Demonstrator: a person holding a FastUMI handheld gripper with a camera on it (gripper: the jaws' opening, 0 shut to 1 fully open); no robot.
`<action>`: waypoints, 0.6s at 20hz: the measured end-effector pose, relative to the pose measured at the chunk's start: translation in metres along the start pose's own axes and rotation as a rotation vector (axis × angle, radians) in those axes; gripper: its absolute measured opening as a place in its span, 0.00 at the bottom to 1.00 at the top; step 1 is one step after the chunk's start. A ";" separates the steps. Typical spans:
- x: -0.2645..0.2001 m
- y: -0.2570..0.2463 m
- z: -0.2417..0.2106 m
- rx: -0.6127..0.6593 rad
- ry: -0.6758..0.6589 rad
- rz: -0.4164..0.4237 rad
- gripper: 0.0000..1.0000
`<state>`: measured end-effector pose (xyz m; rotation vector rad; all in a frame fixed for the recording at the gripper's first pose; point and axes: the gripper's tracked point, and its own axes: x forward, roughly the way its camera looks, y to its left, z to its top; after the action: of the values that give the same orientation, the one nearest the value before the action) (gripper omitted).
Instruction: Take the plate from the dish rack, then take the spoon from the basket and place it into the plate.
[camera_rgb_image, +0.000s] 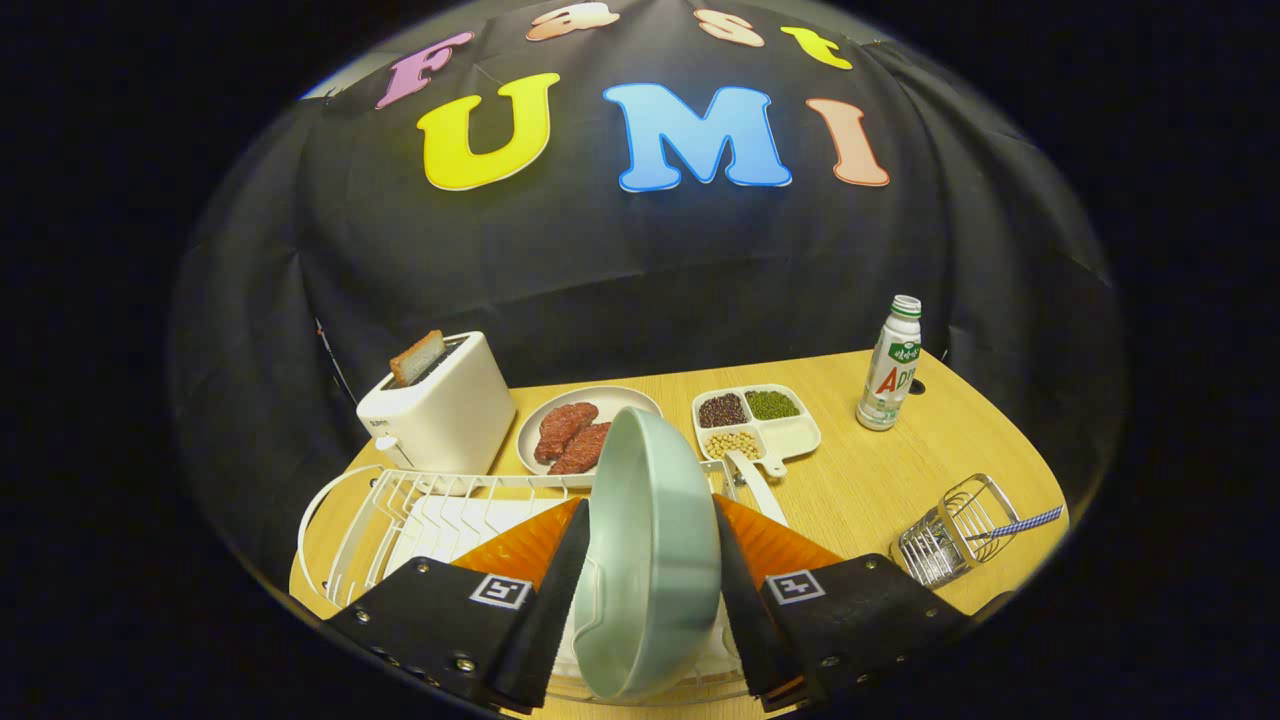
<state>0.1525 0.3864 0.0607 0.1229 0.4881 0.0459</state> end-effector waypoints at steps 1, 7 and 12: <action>0.004 0.000 -0.004 0.012 0.022 0.005 0.70; 0.004 -0.014 -0.015 0.025 0.092 -0.050 0.34; 0.006 -0.014 -0.012 0.019 0.083 -0.091 0.30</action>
<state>0.1524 0.3746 0.0460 0.1176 0.5763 -0.0433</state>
